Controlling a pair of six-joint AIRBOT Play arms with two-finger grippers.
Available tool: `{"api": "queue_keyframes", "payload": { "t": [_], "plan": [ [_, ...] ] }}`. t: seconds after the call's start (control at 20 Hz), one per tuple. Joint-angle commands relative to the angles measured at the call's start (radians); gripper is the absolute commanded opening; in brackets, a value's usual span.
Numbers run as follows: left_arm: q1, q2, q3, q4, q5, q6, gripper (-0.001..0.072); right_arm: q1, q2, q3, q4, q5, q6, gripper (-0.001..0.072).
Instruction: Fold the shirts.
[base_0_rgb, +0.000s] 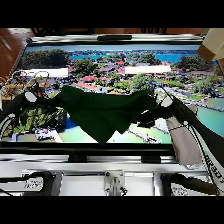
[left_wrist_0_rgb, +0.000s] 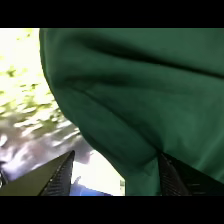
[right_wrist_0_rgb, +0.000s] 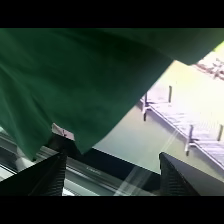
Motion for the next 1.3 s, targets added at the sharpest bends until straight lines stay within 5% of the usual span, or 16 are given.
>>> {"api": "queue_keyframes", "payload": {
  "t": [0.0, 0.55, 0.6, 0.65, 0.7, 0.85, 1.25],
  "plan": [
    [0.01, -0.006, 0.0, 0.002, 0.055, 0.003, 0.0605, 0.067, -0.015, -0.001, 0.002, -0.079, 0.026, 0.0671],
    [0.033, -0.042, 0.0, 0.002, 0.111, 0.002, 0.0584, 0.136, -0.058, -0.001, 0.072, -0.082, 0.036, 0.0671],
    [0.033, -0.042, 0.0, 0.002, 0.119, 0.002, 0.0486, 0.136, -0.058, -0.001, 0.074, -0.071, 0.037, 0.0671],
    [0.034, -0.04, 0.0, 0.002, 0.132, 0.002, 0.0264, 0.137, -0.058, -0.001, 0.074, -0.056, 0.037, 0.0671],
    [0.034, -0.039, 0.0, 0.002, 0.145, 0.003, 0.0131, 0.137, -0.058, -0.001, 0.074, -0.042, 0.037, 0.0671],
    [0.033, -0.039, 0.0, 0.002, 0.159, 0.003, 0.0036, 0.137, -0.058, -0.001, 0.066, -0.045, 0.042, 0.0671],
    [0.033, -0.039, 0.0, 0.002, 0.159, 0.003, 0.0034, 0.137, -0.058, -0.001, 0.062, -0.136, 0.092, 0.067]
  ]
}}
